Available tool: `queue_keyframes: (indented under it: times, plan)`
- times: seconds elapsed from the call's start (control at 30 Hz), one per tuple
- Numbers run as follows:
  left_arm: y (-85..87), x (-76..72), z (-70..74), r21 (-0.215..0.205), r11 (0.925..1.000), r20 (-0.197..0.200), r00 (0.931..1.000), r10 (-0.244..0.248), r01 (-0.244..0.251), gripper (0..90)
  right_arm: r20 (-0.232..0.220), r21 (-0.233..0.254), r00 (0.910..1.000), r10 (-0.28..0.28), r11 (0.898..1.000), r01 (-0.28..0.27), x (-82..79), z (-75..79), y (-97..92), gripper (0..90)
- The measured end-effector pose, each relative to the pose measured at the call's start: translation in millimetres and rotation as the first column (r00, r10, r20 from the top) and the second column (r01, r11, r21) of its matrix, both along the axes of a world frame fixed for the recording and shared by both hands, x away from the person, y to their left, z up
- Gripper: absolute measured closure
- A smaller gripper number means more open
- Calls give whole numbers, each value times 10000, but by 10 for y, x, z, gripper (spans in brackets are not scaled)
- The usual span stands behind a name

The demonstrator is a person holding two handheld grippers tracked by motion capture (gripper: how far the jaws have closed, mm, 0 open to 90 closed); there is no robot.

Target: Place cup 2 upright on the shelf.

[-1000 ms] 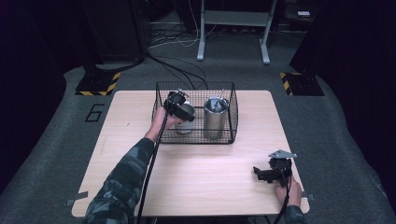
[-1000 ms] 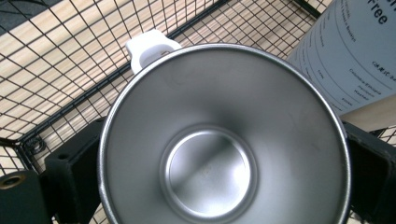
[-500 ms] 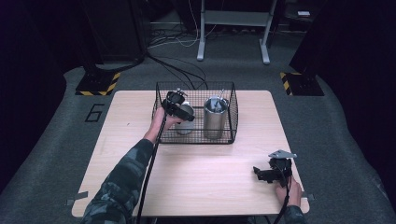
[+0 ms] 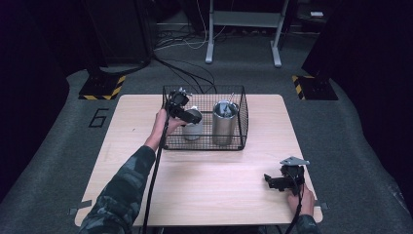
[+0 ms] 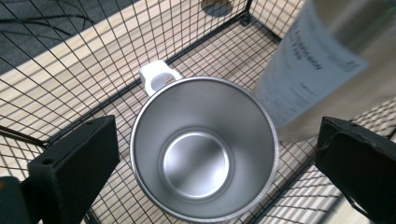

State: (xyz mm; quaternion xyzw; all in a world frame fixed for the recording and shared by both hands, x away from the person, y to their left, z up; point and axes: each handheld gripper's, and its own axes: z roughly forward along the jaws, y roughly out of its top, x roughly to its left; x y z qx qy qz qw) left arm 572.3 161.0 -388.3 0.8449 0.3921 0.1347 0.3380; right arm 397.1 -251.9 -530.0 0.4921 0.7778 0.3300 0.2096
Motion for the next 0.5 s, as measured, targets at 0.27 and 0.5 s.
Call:
queue_keyframes:
  times: [0.27, 0.5]
  plan:
    - [69, -241, 246, 45, 9994, 520, 9980, -354, 352, 3, -8, 38, 10000, -34, 10000, 34, -2, 1, 3, 0]
    - [109, -497, 357, 137, 9972, 947, 9927, -744, 734, 3, -7, 38, 10000, -33, 10000, 33, -1, 1, 3, 0]
